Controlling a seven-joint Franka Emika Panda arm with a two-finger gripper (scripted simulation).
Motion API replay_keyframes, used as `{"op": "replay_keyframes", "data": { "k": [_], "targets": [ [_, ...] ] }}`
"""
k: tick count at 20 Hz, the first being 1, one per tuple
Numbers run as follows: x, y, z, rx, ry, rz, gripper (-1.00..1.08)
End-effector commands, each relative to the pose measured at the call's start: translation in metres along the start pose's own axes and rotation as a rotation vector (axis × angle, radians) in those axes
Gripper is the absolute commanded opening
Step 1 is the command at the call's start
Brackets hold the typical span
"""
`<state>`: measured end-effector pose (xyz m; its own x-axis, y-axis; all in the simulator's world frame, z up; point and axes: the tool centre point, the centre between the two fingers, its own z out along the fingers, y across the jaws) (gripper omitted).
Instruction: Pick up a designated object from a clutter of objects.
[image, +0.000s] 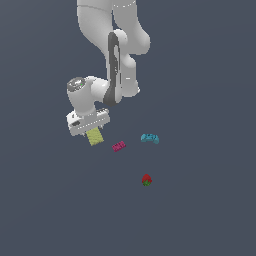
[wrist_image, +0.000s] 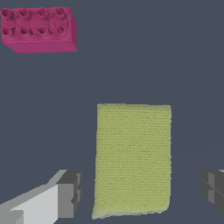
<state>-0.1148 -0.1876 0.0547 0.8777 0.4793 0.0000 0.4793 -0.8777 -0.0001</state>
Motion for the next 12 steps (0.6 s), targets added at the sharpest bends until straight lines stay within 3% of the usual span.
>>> {"op": "replay_keyframes", "data": {
  "k": [1, 12],
  "targets": [
    [0.000, 0.000, 0.007, 0.000, 0.000, -0.001, 1.00],
    [-0.001, -0.001, 0.044, 0.000, 0.000, -0.003, 1.00]
  ]
}}
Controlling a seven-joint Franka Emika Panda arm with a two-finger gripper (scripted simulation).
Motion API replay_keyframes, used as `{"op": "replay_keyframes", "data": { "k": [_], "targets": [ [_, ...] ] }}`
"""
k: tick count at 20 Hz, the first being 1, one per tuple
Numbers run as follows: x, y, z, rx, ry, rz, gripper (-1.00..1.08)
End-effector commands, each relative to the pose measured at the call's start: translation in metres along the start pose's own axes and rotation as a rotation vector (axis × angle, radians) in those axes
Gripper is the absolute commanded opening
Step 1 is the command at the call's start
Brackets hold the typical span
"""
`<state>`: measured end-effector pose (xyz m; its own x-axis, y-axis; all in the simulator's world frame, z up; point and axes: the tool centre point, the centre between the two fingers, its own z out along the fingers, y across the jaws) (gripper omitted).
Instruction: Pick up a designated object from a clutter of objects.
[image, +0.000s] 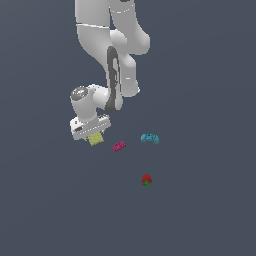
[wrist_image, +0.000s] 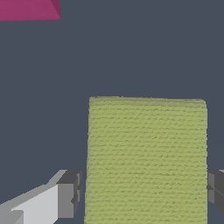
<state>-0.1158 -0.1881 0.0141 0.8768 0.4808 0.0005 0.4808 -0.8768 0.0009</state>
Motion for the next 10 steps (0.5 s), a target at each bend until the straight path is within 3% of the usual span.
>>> {"op": "replay_keyframes", "data": {
  "k": [1, 2, 3, 10],
  "targets": [
    [0.0000, -0.0006, 0.0042, 0.001, 0.000, -0.001, 1.00],
    [0.0000, -0.0006, 0.0044, 0.001, 0.000, -0.001, 1.00],
    [0.0000, -0.0006, 0.0044, 0.001, 0.000, -0.001, -1.00],
    [0.0000, -0.0006, 0.0044, 0.001, 0.000, -0.001, -1.00]
  ]
}}
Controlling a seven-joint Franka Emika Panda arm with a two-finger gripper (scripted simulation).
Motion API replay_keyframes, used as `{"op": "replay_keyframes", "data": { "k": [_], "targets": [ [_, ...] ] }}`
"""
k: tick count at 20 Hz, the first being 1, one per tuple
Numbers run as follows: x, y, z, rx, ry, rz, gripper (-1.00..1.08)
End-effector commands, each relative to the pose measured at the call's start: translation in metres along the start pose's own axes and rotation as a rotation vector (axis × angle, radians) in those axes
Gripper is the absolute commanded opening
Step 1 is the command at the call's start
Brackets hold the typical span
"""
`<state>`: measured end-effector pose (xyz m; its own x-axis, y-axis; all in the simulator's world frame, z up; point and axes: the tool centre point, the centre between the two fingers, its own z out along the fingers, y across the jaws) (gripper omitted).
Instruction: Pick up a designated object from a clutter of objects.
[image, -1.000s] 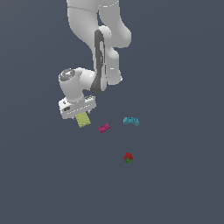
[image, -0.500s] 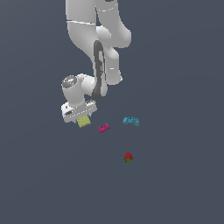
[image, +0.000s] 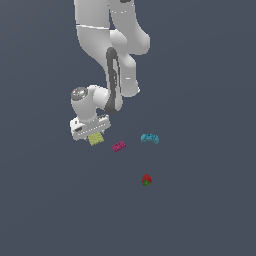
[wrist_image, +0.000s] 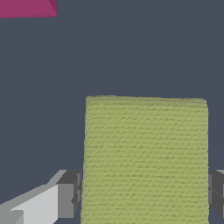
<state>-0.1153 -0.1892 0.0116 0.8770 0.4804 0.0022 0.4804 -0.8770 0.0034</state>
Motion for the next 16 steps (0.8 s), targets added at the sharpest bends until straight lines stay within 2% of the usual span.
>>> {"op": "replay_keyframes", "data": {
  "k": [1, 8, 16],
  "targets": [
    [0.000, -0.002, 0.002, 0.003, -0.002, -0.001, -1.00],
    [0.006, -0.003, -0.006, 0.000, 0.000, 0.000, -1.00],
    [0.040, -0.020, -0.039, 0.000, 0.000, 0.000, -1.00]
  ]
}}
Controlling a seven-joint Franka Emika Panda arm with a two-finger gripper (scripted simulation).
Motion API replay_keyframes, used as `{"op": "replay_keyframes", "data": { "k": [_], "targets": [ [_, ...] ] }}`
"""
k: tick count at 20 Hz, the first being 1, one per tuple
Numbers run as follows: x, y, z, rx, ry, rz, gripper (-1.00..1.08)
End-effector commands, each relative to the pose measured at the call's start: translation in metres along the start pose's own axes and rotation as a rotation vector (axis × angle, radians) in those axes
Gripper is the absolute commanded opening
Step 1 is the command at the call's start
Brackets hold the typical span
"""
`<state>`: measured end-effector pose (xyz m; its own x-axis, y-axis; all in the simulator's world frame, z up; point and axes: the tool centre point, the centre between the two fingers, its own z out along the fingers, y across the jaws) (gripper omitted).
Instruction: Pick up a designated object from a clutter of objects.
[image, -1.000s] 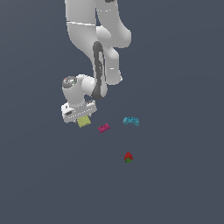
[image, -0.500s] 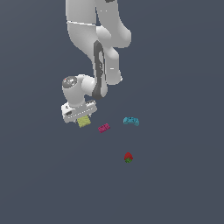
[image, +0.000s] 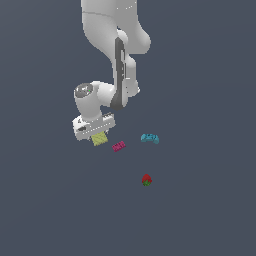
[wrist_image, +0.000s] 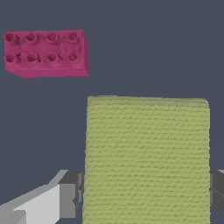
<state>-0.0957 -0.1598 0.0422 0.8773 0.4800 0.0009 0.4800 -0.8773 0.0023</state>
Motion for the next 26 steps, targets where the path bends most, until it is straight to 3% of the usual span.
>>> {"op": "replay_keyframes", "data": {
  "k": [1, 26],
  "targets": [
    [0.015, -0.007, -0.015, -0.001, 0.001, -0.001, -1.00],
    [0.213, -0.102, -0.209, -0.001, -0.001, -0.001, -1.00]
  ]
}}
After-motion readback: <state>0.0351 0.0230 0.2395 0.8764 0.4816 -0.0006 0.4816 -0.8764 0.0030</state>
